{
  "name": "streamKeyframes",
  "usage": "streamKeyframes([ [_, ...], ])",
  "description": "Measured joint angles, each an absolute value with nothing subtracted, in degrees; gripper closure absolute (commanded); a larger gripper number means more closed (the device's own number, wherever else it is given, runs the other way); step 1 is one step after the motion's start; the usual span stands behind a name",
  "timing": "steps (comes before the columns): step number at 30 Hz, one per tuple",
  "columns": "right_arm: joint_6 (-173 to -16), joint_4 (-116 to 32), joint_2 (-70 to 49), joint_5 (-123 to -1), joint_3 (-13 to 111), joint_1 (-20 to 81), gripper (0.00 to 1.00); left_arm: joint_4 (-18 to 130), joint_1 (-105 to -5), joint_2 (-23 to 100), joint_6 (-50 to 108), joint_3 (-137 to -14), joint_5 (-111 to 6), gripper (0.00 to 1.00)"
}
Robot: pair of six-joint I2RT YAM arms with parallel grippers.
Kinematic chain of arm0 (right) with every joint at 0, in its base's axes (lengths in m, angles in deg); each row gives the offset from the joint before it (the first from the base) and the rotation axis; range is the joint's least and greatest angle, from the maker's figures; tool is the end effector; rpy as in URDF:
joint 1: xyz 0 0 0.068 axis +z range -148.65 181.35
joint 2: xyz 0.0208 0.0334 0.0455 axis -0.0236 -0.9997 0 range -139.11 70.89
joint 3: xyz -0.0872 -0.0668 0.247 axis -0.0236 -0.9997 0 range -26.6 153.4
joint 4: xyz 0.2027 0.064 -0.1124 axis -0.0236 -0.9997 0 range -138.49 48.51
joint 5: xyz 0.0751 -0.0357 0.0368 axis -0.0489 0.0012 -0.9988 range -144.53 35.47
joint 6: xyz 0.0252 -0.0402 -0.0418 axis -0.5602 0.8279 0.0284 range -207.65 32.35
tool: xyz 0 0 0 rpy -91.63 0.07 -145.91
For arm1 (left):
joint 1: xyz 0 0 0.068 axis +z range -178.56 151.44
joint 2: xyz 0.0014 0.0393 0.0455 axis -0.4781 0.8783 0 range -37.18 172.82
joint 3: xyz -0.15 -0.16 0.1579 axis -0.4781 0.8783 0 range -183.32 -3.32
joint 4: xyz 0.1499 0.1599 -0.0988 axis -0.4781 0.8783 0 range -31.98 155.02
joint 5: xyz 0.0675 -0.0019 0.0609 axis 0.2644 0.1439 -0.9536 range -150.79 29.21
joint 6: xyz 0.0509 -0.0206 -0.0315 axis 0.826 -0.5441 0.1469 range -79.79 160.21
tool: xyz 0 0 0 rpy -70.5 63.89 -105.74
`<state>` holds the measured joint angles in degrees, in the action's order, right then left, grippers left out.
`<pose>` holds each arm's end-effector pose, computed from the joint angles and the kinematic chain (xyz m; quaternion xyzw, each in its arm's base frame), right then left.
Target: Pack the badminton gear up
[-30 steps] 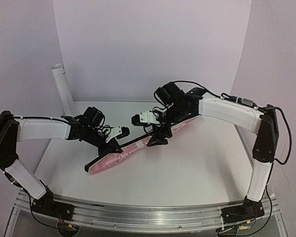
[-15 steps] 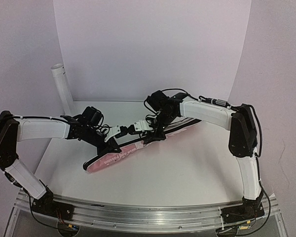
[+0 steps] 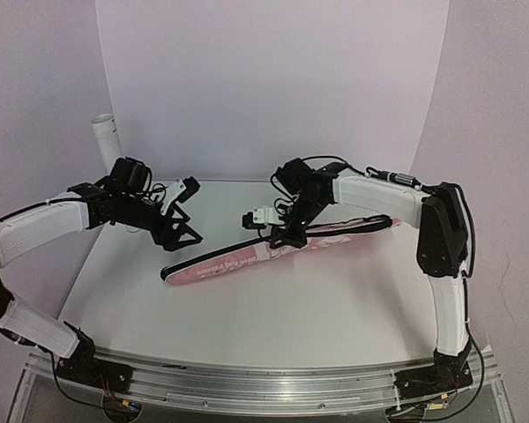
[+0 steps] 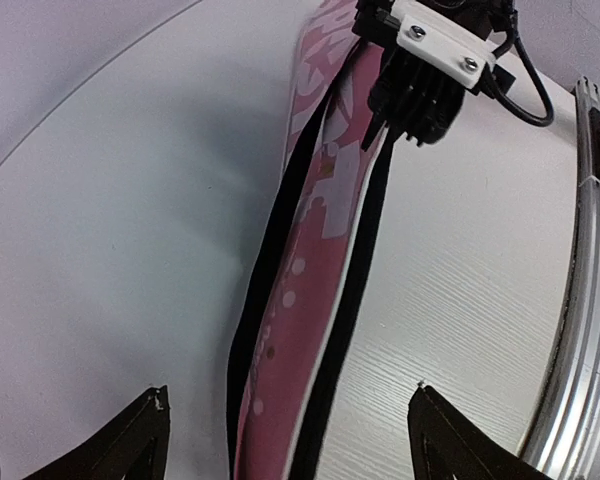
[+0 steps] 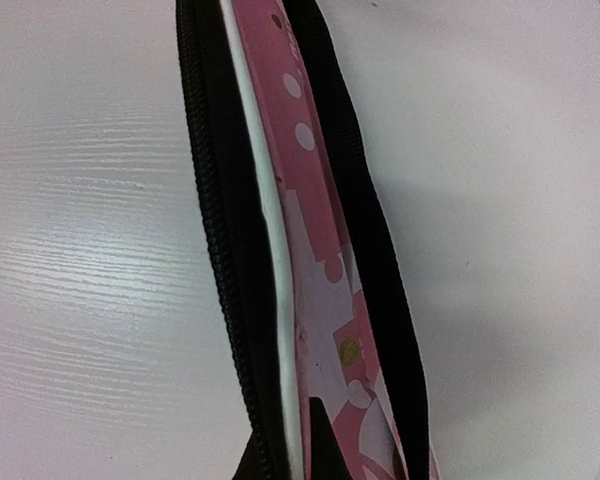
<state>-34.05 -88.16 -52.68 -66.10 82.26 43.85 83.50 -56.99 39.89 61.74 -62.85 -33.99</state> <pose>0.3277 0.3132 0.2261 -0.7336 0.6259 0.0735 0.2542 0.2335 -0.1515 0.2783 0.4606 0.7697 -0.2355 0.3742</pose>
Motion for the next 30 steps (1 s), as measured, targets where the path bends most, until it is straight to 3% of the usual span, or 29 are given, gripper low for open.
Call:
streamKeyframes([
  [4,-36.31,-89.68,-50.41,-64.41,81.49,42.19,1.00,91.61,-56.15,34.13,63.10,-64.52,-32.11,0.43],
  [6,-37.06,-90.31,-49.48,-63.54,81.38,41.42,1.00,95.41,-56.32,32.26,64.18,-64.83,-32.28,0.48],
  [16,-37.13,-91.18,-47.52,-62.96,78.17,41.03,1.00,99.75,-55.95,37.08,72.10,-58.07,-44.17,0.54],
  [23,-36.09,-91.01,-46.64,-63.73,76.34,41.08,1.00,99.03,-49.58,46.13,79.50,-61.03,-43.82,0.44],
  [30,-36.05,-91.03,-46.64,-63.99,76.34,41.08,1.00,98.57,-49.73,50.37,83.63,-62.72,-38.89,0.61],
])
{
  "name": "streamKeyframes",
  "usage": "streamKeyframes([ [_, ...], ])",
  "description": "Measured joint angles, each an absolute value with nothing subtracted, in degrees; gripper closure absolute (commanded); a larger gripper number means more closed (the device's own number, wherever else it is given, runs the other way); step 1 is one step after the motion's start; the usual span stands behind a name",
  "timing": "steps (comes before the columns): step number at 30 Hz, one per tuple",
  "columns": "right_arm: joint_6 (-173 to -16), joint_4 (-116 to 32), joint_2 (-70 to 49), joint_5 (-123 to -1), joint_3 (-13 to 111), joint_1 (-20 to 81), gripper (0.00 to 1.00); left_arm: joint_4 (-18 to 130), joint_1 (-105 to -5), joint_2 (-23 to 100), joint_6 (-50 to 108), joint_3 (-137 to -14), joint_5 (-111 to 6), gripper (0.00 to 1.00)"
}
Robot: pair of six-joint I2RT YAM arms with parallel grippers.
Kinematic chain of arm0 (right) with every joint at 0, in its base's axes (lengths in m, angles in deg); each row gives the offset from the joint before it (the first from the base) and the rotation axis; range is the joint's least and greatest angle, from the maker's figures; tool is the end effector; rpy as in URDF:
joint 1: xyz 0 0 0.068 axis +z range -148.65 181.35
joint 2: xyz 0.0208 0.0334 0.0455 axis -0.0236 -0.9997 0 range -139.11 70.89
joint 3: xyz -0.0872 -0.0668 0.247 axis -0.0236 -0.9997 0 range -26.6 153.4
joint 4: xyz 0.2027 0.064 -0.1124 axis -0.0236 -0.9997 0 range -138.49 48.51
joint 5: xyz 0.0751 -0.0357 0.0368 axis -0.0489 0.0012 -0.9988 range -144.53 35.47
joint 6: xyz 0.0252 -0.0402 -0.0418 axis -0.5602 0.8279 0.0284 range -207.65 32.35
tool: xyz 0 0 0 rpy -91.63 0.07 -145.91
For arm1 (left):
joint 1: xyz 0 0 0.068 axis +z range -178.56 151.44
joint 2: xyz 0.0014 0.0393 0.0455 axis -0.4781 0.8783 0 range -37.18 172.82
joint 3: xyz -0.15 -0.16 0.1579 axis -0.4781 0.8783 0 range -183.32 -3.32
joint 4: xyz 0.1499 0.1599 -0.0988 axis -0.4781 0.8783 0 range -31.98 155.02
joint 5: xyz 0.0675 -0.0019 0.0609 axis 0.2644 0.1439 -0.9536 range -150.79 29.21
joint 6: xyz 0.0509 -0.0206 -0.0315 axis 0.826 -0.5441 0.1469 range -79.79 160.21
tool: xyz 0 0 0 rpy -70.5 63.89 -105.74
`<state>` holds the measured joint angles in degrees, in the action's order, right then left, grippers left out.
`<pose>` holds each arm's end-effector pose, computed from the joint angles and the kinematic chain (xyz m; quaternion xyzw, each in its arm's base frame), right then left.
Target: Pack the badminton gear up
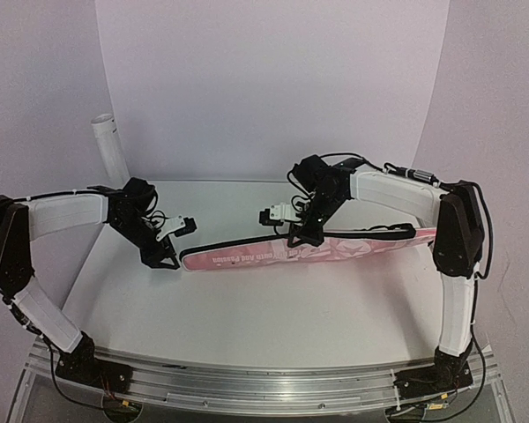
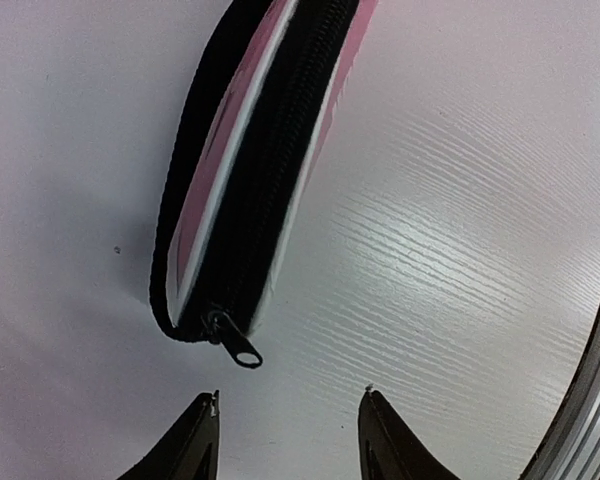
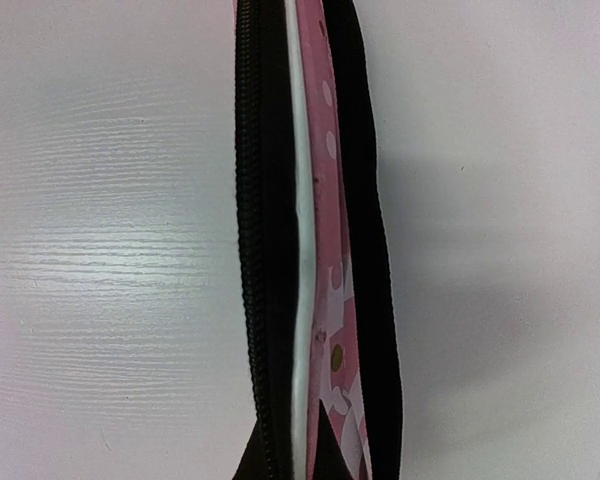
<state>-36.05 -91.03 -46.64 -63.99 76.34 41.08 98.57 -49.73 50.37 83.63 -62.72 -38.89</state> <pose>0.3214 0.2773 0.2376 -0.7076 0.6656 0.0569 0.2302 0.2512 -0.1168 0.2116 0.5452 0.7968 -0.1482 0.2140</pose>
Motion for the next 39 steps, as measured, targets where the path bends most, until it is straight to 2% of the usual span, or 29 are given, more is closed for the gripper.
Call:
streamKeyframes([
  [4,-36.07,-91.07,-46.64,-64.13,76.24,41.08,1.00,96.86,-49.75,55.24,83.84,-66.21,-38.02,0.67],
  [9,-36.10,-91.03,-46.62,-64.35,76.01,41.08,1.00,95.52,-49.73,58.26,84.21,-67.28,-37.98,0.85],
  [12,-36.17,-91.01,-46.62,-64.55,75.85,41.08,1.00,95.57,-49.62,58.55,85.02,-67.67,-37.84,1.00],
  [28,-34.95,-88.92,-44.07,-64.37,71.49,40.49,1.00,96.06,-49.01,58.63,89.66,-67.70,-37.34,1.00],
  [39,-31.86,-88.95,-41.36,-63.48,68.16,39.27,1.00,96.90,-44.23,61.88,94.51,-67.74,-38.47,1.00],
])
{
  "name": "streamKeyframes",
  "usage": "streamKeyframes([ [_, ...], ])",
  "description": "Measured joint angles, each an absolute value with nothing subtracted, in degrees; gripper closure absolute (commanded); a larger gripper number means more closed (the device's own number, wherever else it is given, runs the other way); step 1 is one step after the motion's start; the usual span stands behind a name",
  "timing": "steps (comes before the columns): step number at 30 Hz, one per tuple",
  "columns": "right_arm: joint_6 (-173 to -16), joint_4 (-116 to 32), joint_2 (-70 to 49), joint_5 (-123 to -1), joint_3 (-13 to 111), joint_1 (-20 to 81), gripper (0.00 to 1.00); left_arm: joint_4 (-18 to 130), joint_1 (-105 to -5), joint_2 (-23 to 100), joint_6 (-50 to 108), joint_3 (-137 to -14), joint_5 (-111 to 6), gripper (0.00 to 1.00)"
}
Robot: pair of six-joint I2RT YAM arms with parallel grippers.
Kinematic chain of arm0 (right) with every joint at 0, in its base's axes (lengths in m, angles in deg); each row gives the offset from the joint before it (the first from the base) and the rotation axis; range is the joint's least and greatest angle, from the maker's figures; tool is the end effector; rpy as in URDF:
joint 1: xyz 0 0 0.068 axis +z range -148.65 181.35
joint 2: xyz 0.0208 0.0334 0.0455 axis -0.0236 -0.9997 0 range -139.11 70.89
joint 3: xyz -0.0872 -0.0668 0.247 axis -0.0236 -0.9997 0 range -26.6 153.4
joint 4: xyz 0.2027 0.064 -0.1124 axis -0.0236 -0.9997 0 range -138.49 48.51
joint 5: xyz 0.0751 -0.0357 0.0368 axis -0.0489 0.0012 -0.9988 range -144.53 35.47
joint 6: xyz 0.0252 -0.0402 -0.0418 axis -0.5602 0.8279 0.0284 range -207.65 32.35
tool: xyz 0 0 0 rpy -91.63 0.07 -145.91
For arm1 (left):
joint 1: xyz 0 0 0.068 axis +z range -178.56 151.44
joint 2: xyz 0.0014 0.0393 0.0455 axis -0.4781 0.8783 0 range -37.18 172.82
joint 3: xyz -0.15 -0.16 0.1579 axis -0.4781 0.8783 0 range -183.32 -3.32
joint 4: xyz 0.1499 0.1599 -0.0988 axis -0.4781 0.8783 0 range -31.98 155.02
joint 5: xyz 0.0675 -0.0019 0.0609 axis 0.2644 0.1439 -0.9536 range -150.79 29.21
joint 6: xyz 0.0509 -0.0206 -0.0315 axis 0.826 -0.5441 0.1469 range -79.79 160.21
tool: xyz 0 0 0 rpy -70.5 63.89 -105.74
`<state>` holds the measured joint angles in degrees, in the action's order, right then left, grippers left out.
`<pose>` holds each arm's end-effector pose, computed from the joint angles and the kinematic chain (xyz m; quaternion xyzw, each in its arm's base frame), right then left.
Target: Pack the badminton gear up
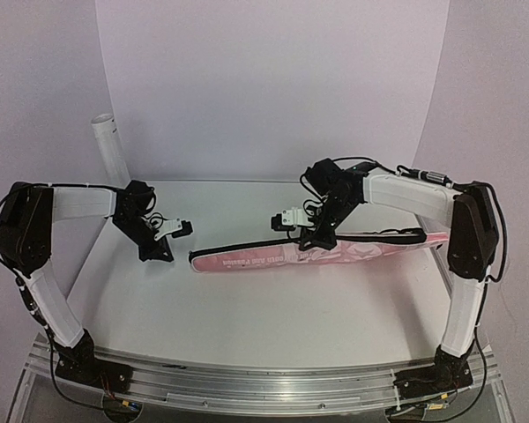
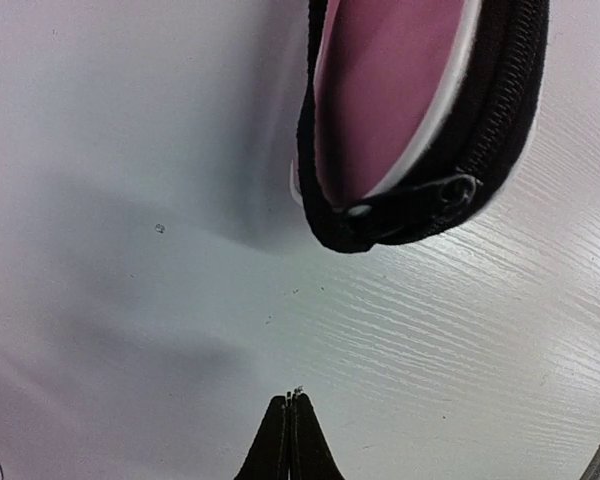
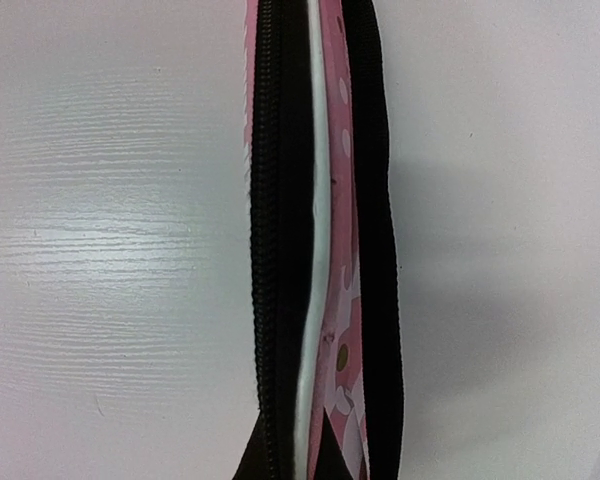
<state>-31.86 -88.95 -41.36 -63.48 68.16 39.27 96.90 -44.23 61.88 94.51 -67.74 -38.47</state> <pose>0.3117 0.2522 0.2353 -0.7216 0.6532 0.0417 0.2254 0.2954 -0.1021 0.1804 0.5795 0.7796 -0.1343 0.1960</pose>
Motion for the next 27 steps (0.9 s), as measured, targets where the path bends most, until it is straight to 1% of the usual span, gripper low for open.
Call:
streamKeyframes([
  [3,-31.54,-89.09,-41.33,-63.50,68.16,39.22,1.00,96.05,-44.41,62.68,94.46,-67.94,-37.34,0.99],
  [4,-31.52,-89.14,-41.33,-63.51,68.16,39.22,1.00,96.17,-44.45,62.99,94.52,-68.22,-36.57,0.94],
  [6,-31.51,-89.17,-41.31,-63.55,68.16,39.22,1.00,97.08,-44.60,63.51,95.23,-69.44,-34.29,0.72],
  [7,-31.53,-89.17,-41.32,-63.61,68.16,39.22,1.00,97.53,-44.64,63.62,95.78,-70.14,-32.90,0.64],
  [9,-31.53,-89.19,-41.31,-63.79,68.16,39.22,1.00,98.38,-44.64,63.62,96.39,-71.56,-29.80,0.56],
  [10,-31.53,-89.19,-41.31,-63.83,68.16,39.22,1.00,98.51,-44.64,63.62,97.02,-72.24,-28.45,0.54],
  [13,-31.56,-89.24,-41.31,-63.89,68.16,39.22,1.00,98.47,-44.75,63.62,100.55,-73.55,-25.74,0.52],
  [15,-31.59,-89.29,-41.31,-63.96,68.16,39.22,1.00,98.32,-45.08,63.62,104.00,-73.76,-25.18,0.56],
  [17,-31.65,-89.36,-41.31,-64.00,68.18,39.22,1.00,97.93,-45.72,63.62,107.67,-73.76,-25.48,0.64],
  [18,-31.72,-89.38,-41.33,-64.02,68.18,39.22,1.00,97.62,-46.17,63.62,109.34,-73.76,-25.65,0.66],
  [25,-32.23,-89.59,-41.31,-64.27,68.21,39.22,1.00,96.92,-48.25,64.78,118.24,-74.54,-27.65,0.68],
  [27,-32.29,-89.59,-41.31,-64.29,68.21,39.22,1.00,97.51,-48.33,65.21,119.84,-75.22,-27.97,0.70],
])
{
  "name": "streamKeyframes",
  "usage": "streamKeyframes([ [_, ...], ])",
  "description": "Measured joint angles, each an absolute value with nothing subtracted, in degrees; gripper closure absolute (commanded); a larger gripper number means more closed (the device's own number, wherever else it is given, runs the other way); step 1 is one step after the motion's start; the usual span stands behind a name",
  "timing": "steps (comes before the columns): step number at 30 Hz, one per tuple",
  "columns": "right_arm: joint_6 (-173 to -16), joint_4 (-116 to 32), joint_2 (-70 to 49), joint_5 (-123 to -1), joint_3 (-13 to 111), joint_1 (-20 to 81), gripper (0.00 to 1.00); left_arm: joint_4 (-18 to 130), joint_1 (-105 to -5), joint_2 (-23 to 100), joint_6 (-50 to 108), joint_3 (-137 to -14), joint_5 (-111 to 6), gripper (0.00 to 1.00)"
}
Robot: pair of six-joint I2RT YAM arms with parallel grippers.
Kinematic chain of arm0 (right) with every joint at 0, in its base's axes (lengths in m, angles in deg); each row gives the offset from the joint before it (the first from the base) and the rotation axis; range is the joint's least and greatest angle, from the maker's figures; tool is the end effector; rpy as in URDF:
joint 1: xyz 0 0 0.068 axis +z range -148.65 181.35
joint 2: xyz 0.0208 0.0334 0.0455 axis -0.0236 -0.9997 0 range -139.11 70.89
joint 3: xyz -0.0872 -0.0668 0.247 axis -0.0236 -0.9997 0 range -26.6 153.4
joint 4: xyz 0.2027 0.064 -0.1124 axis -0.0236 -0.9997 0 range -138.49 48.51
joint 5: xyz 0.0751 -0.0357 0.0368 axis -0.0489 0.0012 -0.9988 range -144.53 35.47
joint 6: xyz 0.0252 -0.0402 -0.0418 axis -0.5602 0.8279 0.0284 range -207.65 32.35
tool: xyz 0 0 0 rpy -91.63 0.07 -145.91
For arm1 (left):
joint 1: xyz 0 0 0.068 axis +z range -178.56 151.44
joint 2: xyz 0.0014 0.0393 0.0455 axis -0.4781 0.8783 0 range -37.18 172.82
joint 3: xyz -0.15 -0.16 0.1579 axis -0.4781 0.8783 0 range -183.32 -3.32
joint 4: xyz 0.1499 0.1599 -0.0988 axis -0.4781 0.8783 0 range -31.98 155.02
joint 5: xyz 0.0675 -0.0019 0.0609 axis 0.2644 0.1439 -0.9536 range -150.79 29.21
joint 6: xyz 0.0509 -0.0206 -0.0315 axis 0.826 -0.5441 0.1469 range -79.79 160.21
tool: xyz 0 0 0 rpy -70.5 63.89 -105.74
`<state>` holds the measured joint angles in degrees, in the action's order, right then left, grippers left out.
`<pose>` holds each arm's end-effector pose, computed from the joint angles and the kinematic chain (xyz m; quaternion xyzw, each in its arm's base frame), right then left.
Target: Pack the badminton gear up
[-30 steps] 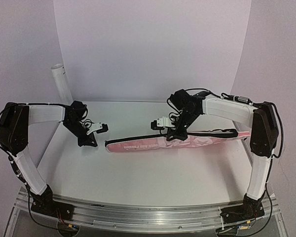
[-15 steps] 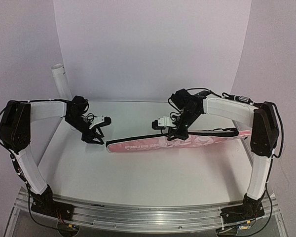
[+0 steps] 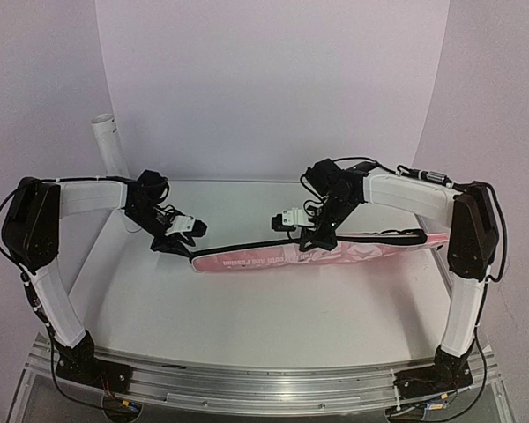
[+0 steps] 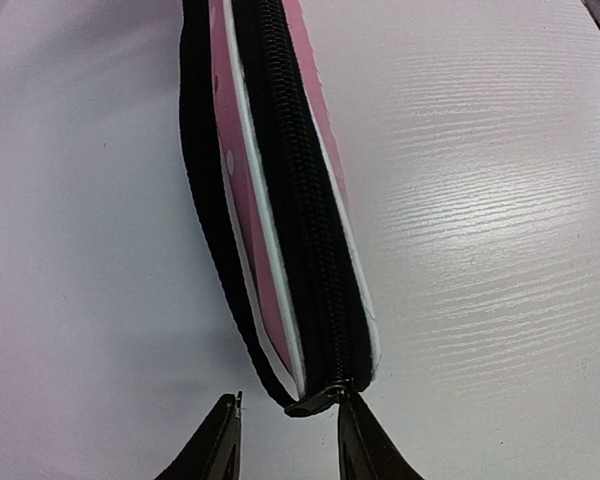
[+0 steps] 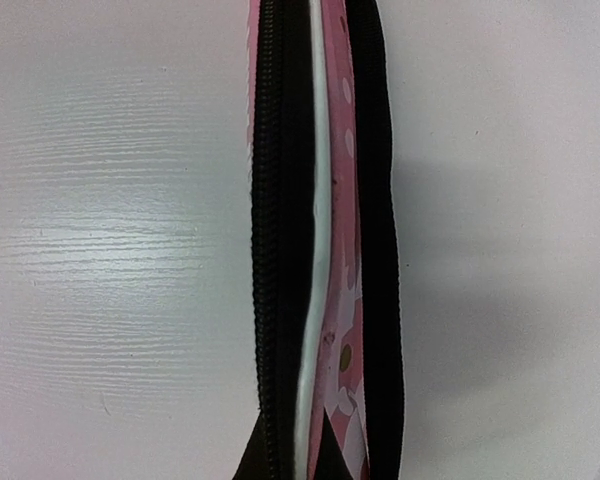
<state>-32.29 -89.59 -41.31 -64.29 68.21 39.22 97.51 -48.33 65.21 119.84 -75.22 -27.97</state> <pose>0.3105 0.2516 0.2354 -0.7200 0.6557 0.0501 0.2217 0.3086 -0.1390 0.1997 0.7523 0.5735 -0.1579 0.2833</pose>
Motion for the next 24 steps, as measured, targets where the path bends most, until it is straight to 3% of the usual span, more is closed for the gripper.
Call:
streamKeyframes([
  [13,-32.42,-89.81,-41.32,-64.49,68.21,39.20,1.00,98.59,-48.58,65.49,125.04,-75.50,-30.64,0.90],
  [20,-32.42,-90.03,-41.33,-64.60,68.21,39.20,1.00,99.01,-49.09,66.42,126.21,-75.63,-31.02,0.75],
  [24,-32.42,-90.15,-41.31,-64.68,68.21,39.20,1.00,99.05,-49.29,66.48,126.76,-75.74,-31.27,0.75],
])
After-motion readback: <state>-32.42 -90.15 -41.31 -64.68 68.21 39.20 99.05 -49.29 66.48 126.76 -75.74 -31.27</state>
